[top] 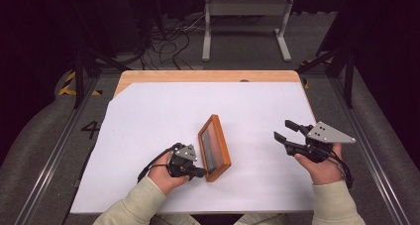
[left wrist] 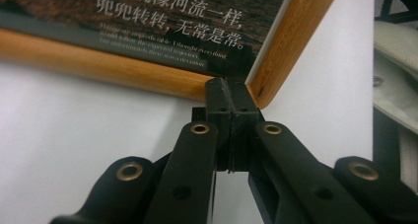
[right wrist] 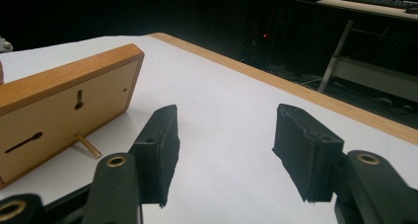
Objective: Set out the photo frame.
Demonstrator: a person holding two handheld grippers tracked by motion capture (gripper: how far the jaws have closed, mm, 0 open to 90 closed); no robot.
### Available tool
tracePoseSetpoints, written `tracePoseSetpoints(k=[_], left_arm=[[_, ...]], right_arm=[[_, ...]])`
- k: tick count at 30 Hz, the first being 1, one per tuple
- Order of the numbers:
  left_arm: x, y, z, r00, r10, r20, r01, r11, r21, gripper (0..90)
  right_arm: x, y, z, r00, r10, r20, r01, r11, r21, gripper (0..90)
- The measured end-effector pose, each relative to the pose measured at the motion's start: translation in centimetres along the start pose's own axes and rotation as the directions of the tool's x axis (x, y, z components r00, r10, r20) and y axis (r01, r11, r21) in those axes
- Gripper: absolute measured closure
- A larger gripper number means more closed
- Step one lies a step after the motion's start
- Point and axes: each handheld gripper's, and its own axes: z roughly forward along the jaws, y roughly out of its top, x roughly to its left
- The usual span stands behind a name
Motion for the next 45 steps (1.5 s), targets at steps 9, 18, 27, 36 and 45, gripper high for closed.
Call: tracePoseSetpoints(k=[9,18,27,36,45], left_arm=[[-1.1,0.9,1.3,0.9988,0.042,0.024,-0.042,0.9991,-0.008,89.9],[-1.6,1.1,1.7,0.9983,0.056,0.018,-0.056,0.9983,-0.018,89.9],[-1.1,0.6,-0.7,0.9998,0.02,0.006,-0.02,0.9968,-0.077,82.6],[0.1,-0.5,-4.9,0.9954,-0.065,-0.07,0.049,0.9773,-0.206,67.2],[1.2,-2.5,-8.2,0.973,-0.158,-0.168,0.094,0.9368,-0.337,56.9]], right_arm=[[0.1,0.0,0.1,0.9996,0.013,-0.027,-0.013,1.0,0.0,48.1],[0.5,0.1,0.2,0.9976,0.041,-0.056,-0.041,0.999,-0.003,54.8],[1.3,1.1,0.1,0.99,0.094,-0.106,-0.092,0.996,0.015,57.2],[1.7,1.5,0.1,0.9808,0.161,-0.111,-0.154,0.986,0.07,56.1],[2.5,2.4,1.0,0.9766,0.16,-0.143,-0.149,0.985,0.086,53.5]])
